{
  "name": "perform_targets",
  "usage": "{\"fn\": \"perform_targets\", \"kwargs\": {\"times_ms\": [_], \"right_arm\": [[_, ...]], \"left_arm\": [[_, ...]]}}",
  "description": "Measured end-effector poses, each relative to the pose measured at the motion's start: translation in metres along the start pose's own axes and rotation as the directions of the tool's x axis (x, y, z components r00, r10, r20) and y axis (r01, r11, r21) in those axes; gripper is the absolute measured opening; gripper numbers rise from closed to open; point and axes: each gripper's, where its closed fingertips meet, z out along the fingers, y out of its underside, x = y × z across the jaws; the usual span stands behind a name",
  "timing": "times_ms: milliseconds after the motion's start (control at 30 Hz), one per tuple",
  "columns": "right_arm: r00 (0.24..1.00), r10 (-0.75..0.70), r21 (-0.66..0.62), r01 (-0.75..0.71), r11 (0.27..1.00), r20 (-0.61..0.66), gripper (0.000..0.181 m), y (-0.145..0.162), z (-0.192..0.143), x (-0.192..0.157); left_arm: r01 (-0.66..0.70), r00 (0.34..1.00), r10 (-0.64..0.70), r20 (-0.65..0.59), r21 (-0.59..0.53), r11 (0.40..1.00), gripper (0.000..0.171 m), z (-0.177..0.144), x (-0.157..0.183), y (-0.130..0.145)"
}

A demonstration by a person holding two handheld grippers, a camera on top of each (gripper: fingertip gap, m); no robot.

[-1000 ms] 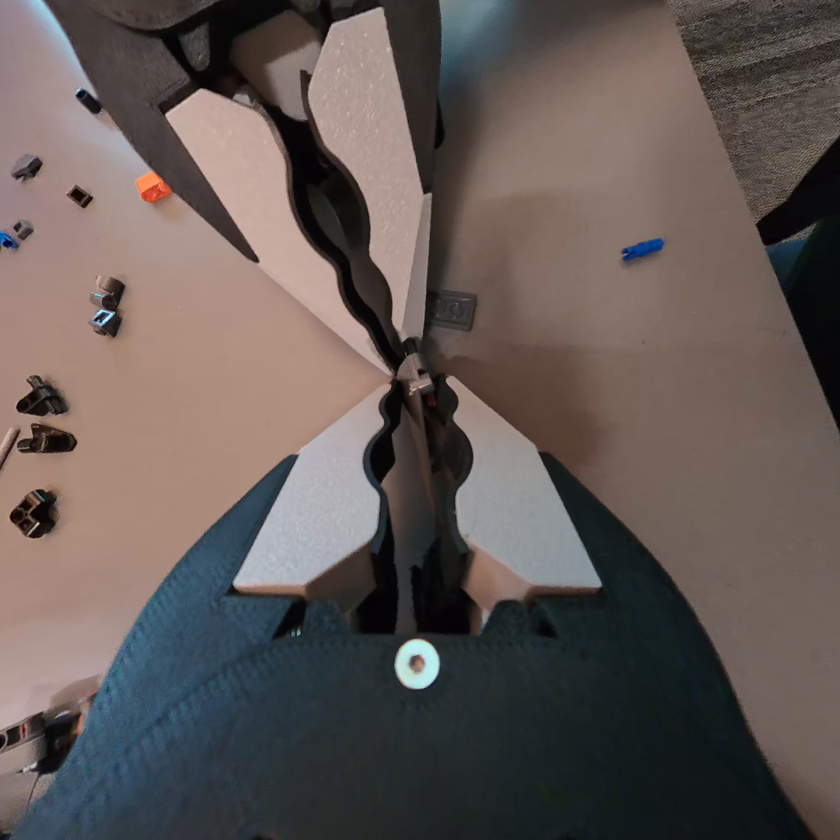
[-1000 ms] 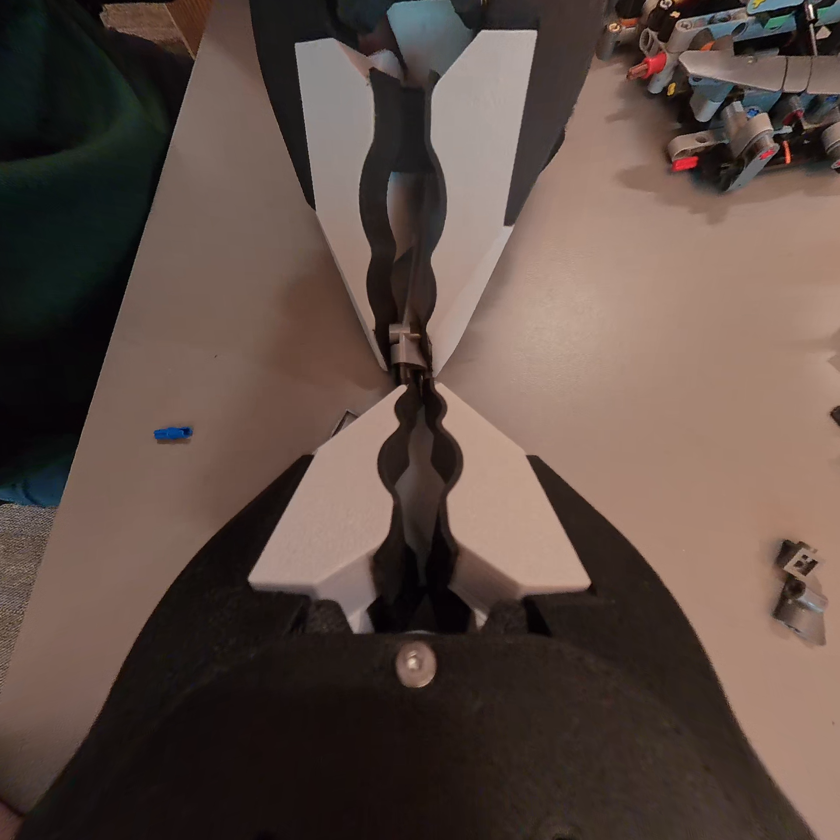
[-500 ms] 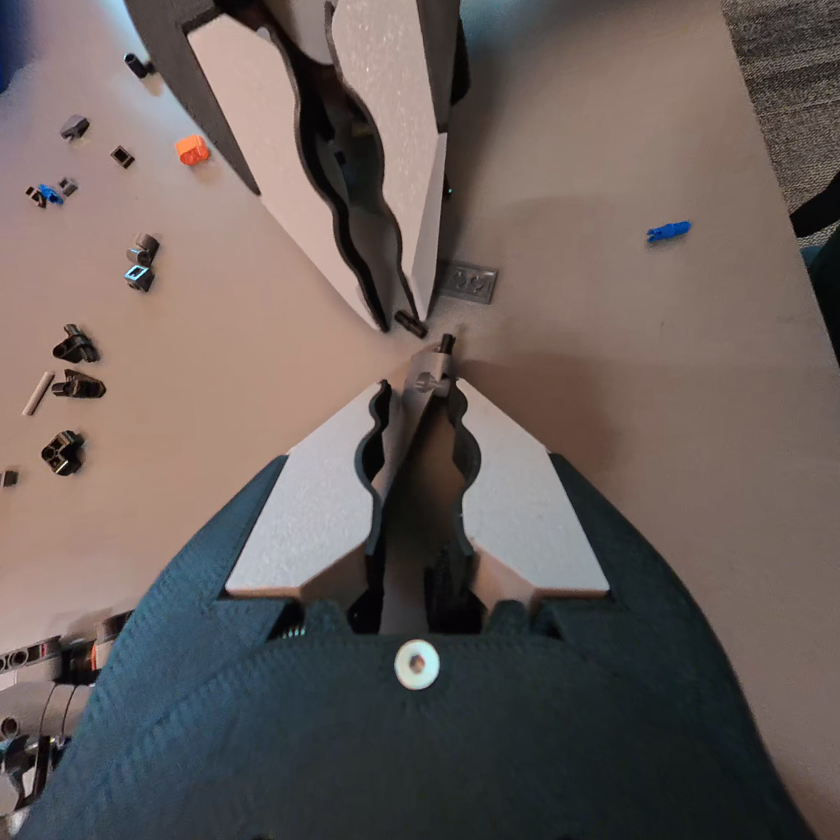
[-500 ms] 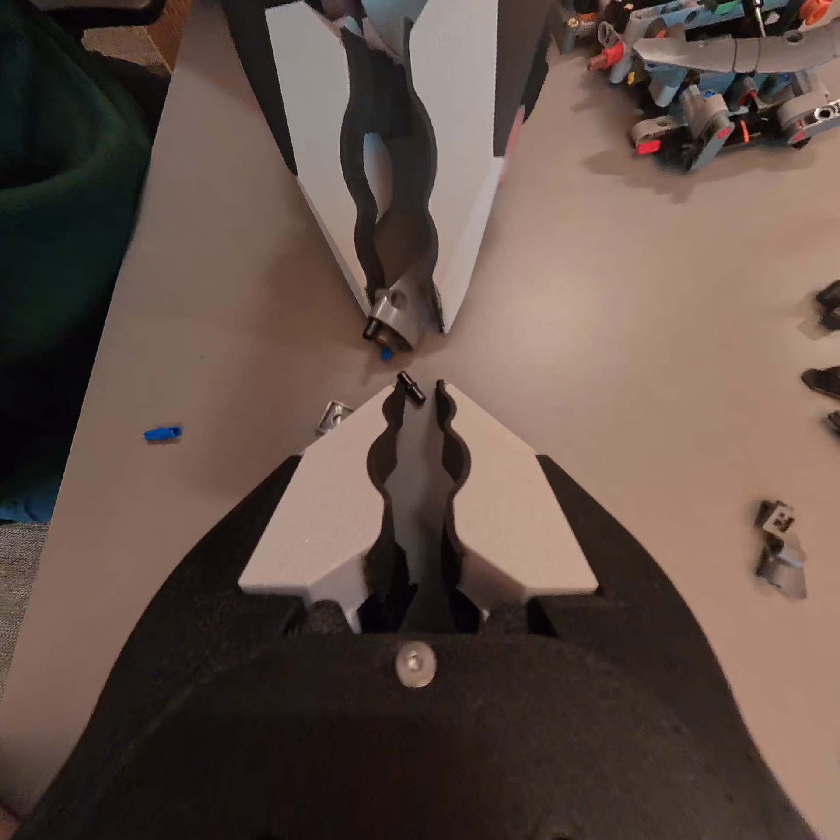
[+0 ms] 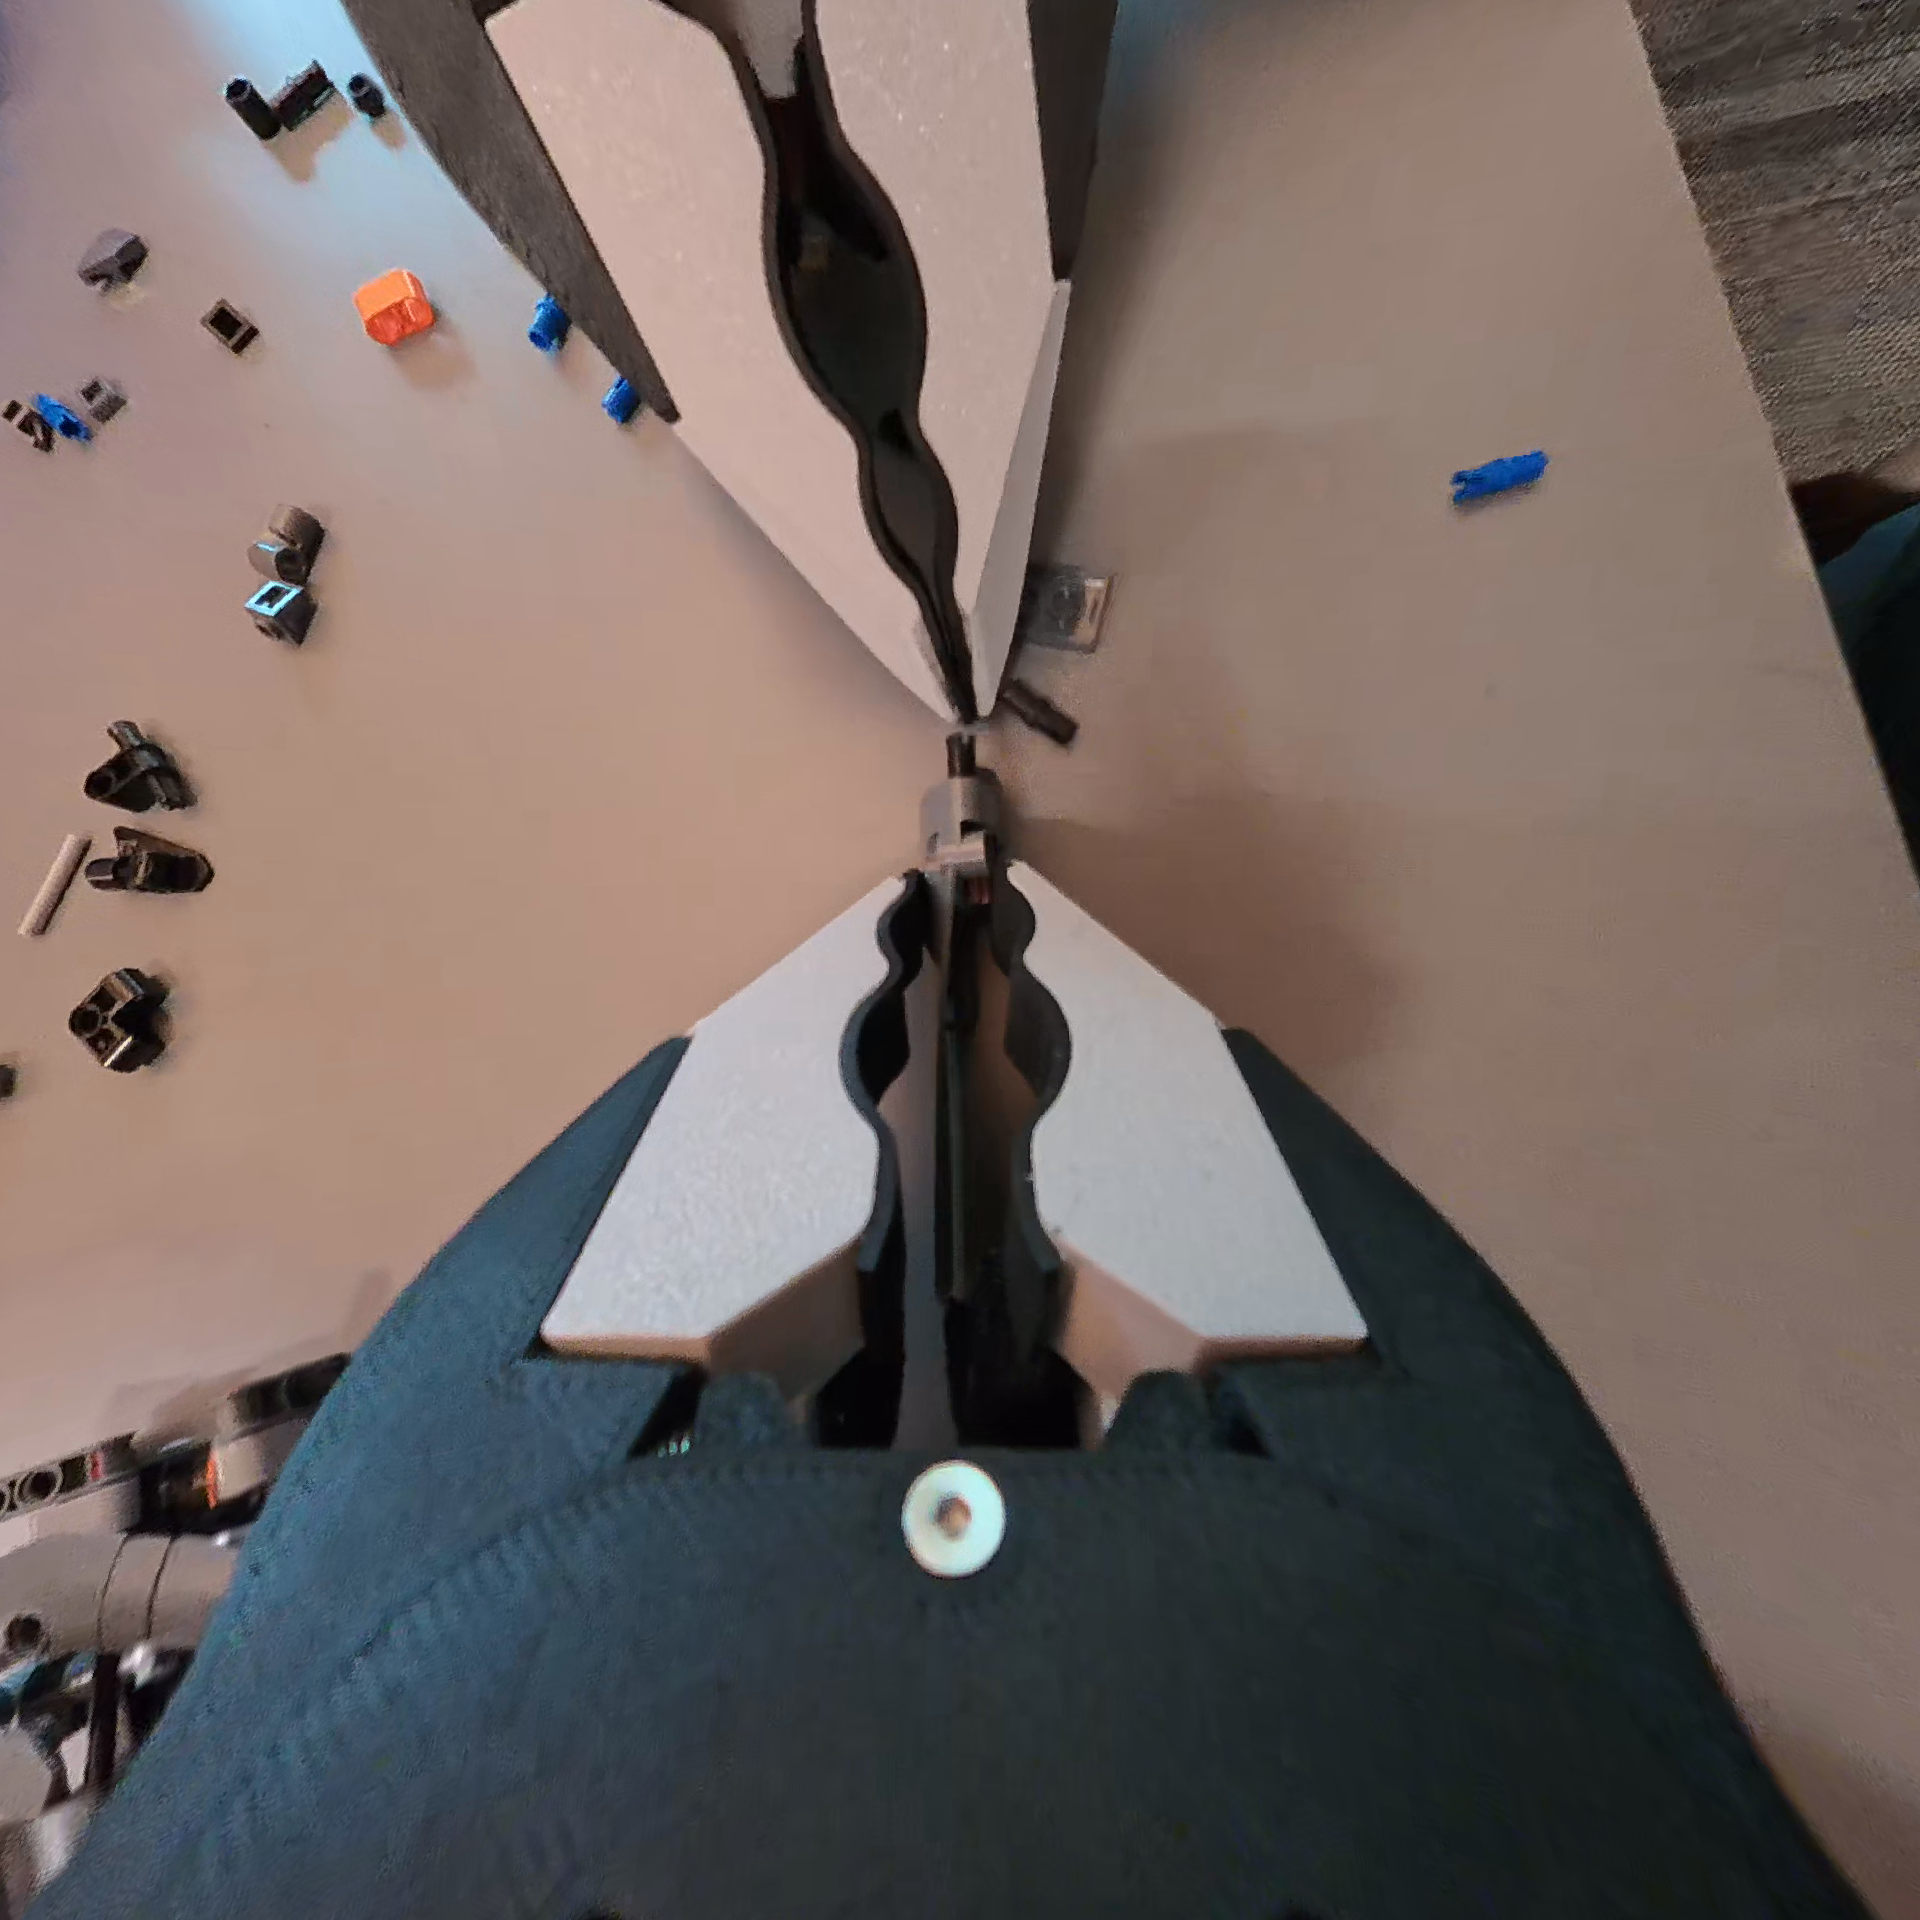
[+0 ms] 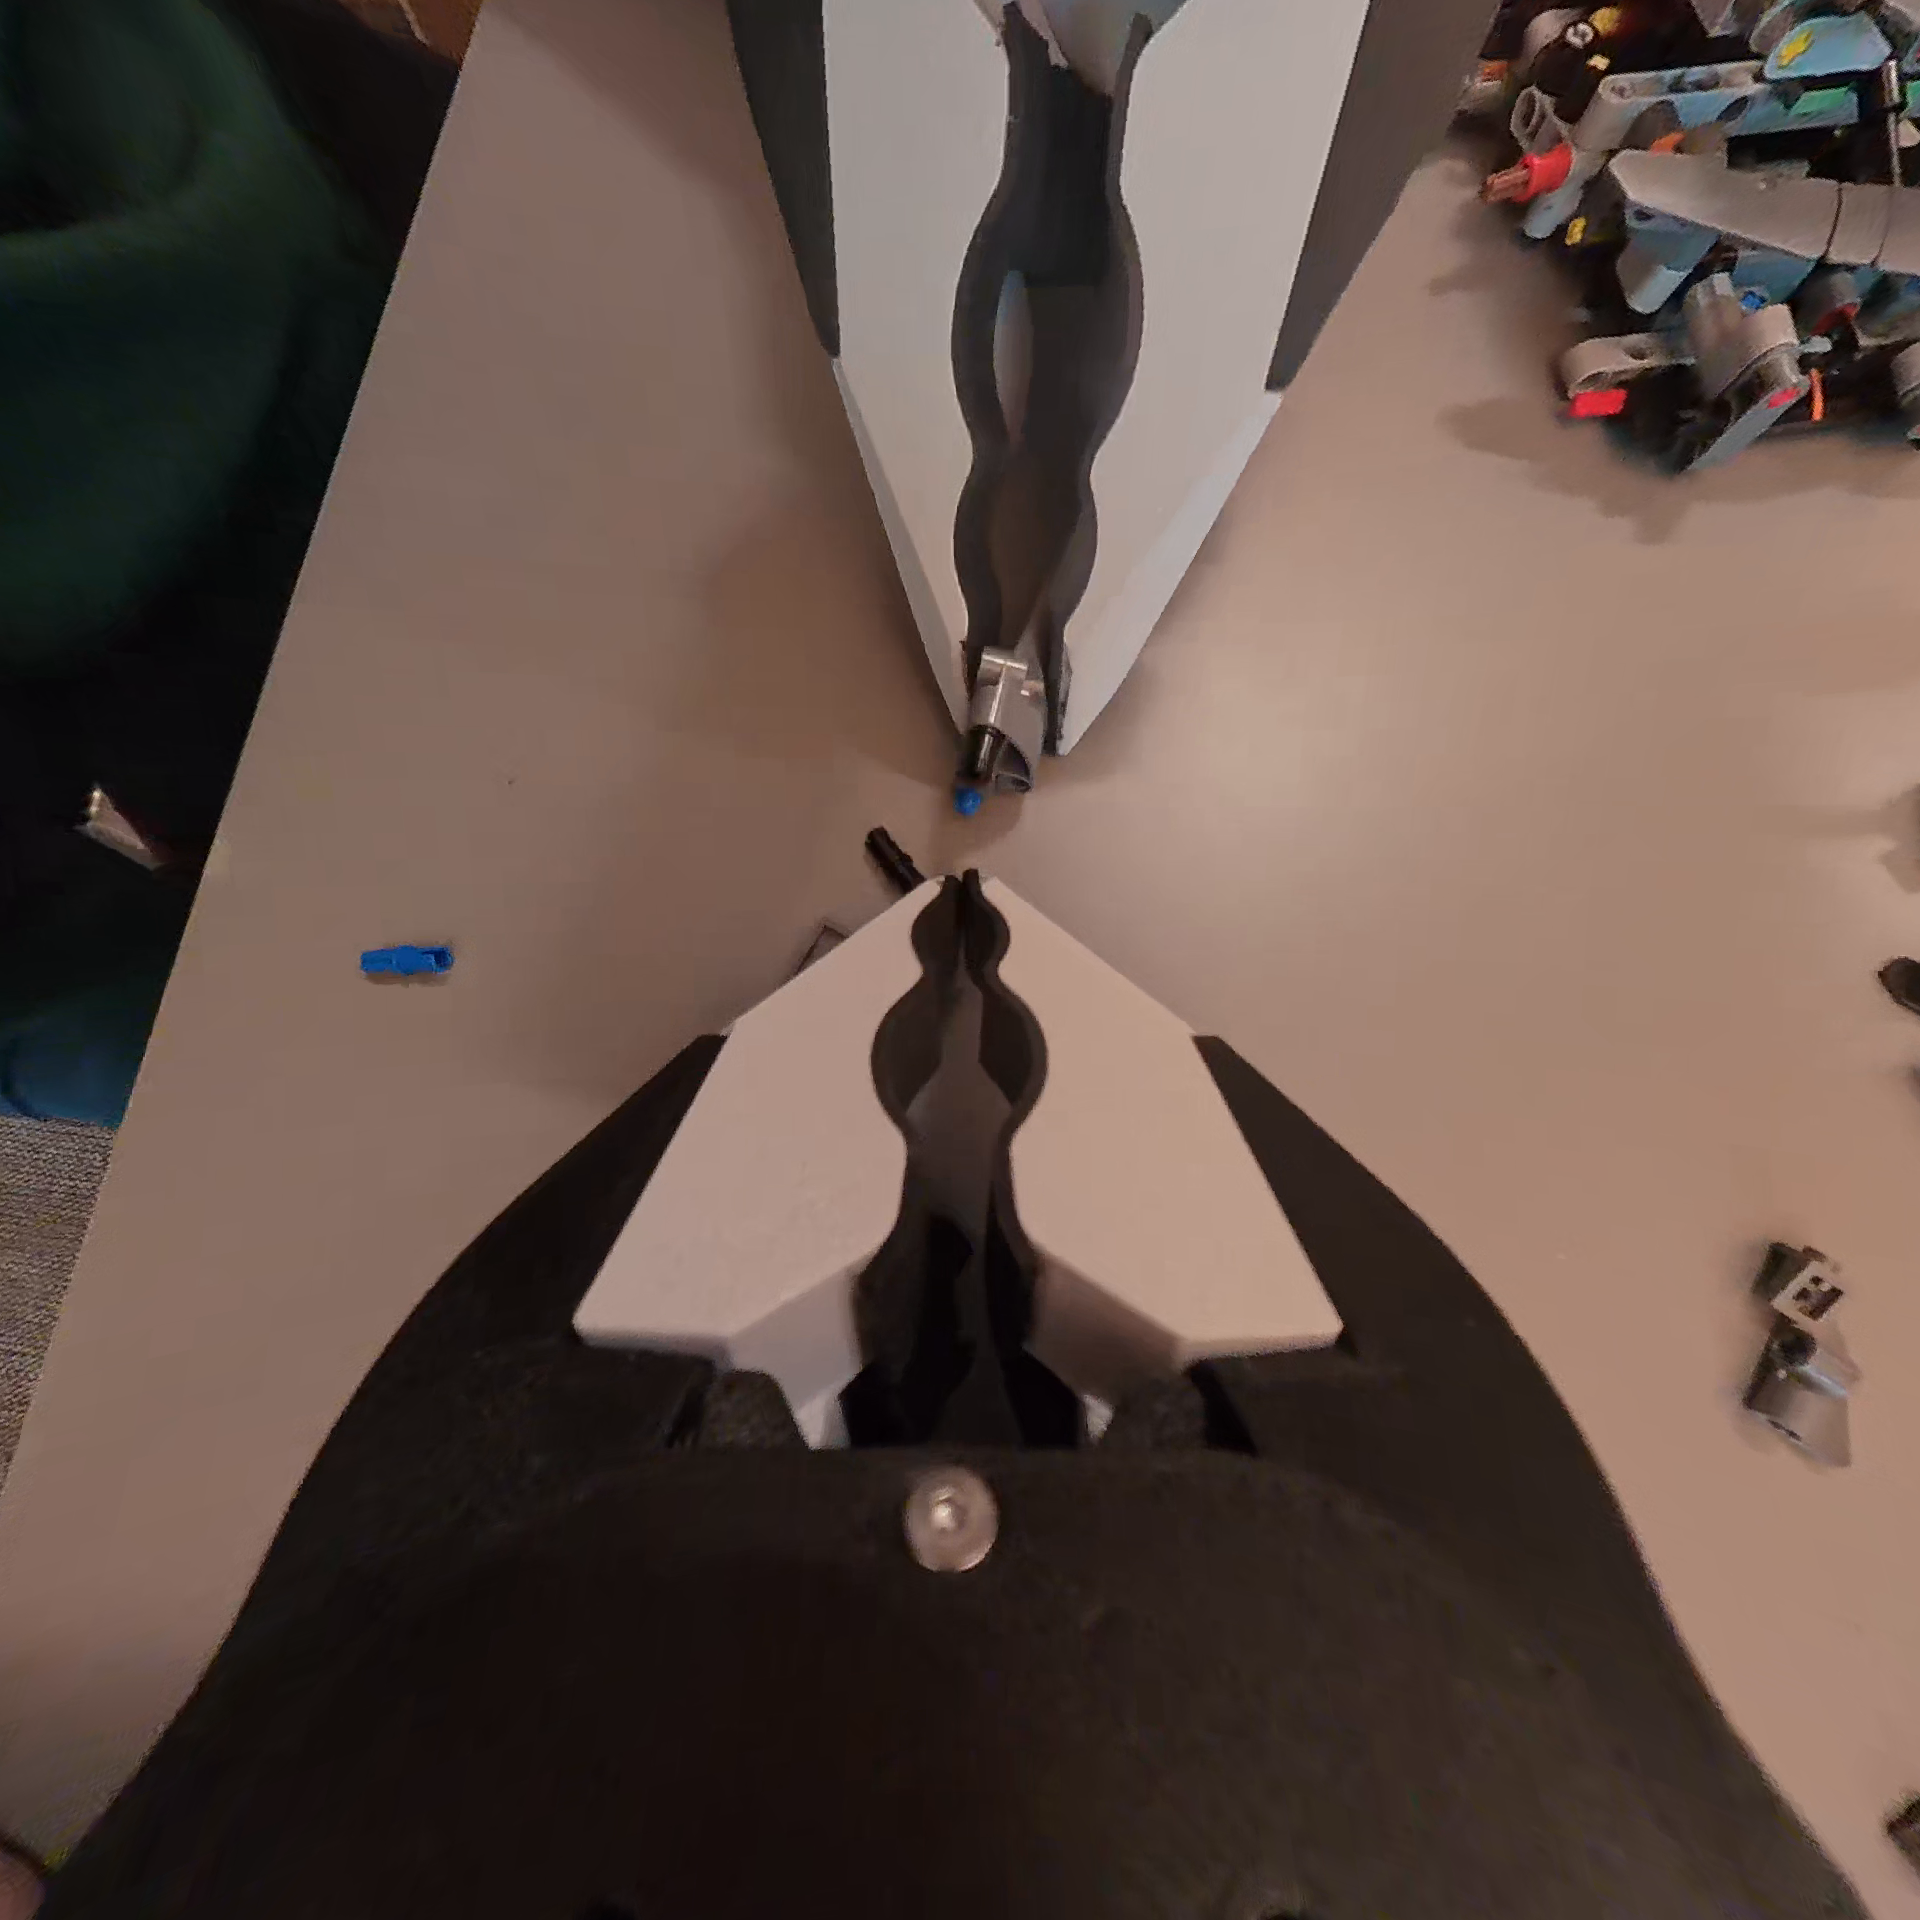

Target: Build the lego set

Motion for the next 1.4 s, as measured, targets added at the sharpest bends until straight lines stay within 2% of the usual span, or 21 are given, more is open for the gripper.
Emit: {"fn": "perform_targets", "kwargs": {"times_ms": [100,267,333,467,533,633,1400], "right_arm": [[1.000,-0.003,-0.008,0.003,1.000,-0.017,0.000,-0.001,-0.001,0.001],[0.994,0.076,-0.025,-0.078,0.997,-0.073,0.018,-0.009,-0.013,-0.002],[0.990,0.093,-0.062,-0.100,0.993,-0.106,0.020,-0.006,-0.011,-0.008],[0.981,0.086,-0.130,-0.110,0.985,-0.175,0.017,0.001,-0.003,-0.013],[0.980,0.091,-0.114,-0.113,0.987,-0.178,0.016,0.000,0.000,-0.011],[0.980,0.120,-0.091,-0.135,0.987,-0.157,0.003,-0.001,0.002,-0.011],[0.956,0.187,-0.087,-0.211,0.974,-0.227,0.002,-0.002,0.003,-0.009]], "left_arm": [[0.023,1.000,-0.023,0.008,-0.021,1.000,0.011,-0.007,0.004,0.007],[0.074,0.996,-0.072,0.044,-0.047,0.996,0.011,-0.020,0.013,0.021],[0.072,0.996,-0.069,0.057,-0.044,0.996,0.011,-0.023,0.018,0.023],[0.078,0.996,-0.078,0.054,-0.002,0.997,0.011,-0.027,0.024,0.026],[0.079,0.996,-0.079,0.047,0.016,0.997,0.011,-0.028,0.024,0.027],[0.065,0.996,-0.065,0.058,0.008,0.998,0.010,-0.030,0.025,0.030],[0.034,0.994,-0.034,0.103,0.010,0.999,0.010,-0.033,0.024,0.033]]}}
